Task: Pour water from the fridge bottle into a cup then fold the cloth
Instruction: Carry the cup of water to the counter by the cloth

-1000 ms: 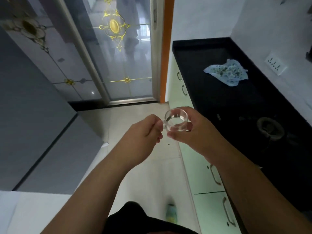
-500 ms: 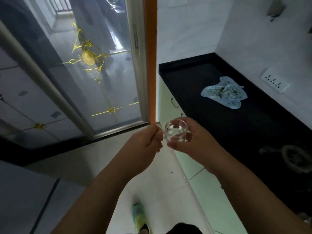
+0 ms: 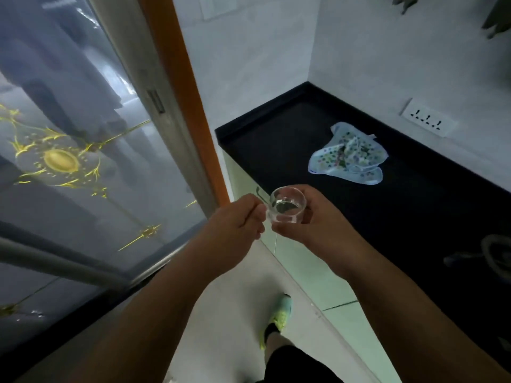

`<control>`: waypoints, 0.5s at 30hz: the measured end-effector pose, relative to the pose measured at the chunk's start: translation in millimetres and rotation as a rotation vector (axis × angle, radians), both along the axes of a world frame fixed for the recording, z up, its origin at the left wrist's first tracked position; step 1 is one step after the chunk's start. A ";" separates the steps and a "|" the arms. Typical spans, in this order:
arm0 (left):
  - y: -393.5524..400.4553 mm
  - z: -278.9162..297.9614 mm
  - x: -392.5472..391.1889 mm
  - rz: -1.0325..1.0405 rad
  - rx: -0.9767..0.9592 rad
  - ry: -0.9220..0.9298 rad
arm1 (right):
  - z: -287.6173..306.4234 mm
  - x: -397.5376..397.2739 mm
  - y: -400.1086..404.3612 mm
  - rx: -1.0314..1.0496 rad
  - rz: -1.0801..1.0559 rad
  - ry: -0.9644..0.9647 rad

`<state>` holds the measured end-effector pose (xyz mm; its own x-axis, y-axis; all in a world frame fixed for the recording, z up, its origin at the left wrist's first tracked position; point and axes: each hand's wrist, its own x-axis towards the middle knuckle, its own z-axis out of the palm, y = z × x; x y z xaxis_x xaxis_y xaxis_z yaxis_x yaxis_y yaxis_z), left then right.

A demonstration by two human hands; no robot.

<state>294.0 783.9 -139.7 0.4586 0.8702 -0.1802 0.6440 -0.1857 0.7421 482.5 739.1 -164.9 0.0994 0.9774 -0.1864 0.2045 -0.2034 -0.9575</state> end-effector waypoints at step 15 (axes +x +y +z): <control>215.0 -40.9 97.7 -0.110 -0.094 -0.050 | -39.1 89.3 196.5 -0.026 -0.133 -0.033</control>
<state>391.6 998.8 -180.7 0.5606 0.7947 -0.2329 0.5851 -0.1811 0.7905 571.7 935.6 -204.0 0.2344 0.9501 -0.2058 0.2054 -0.2553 -0.9448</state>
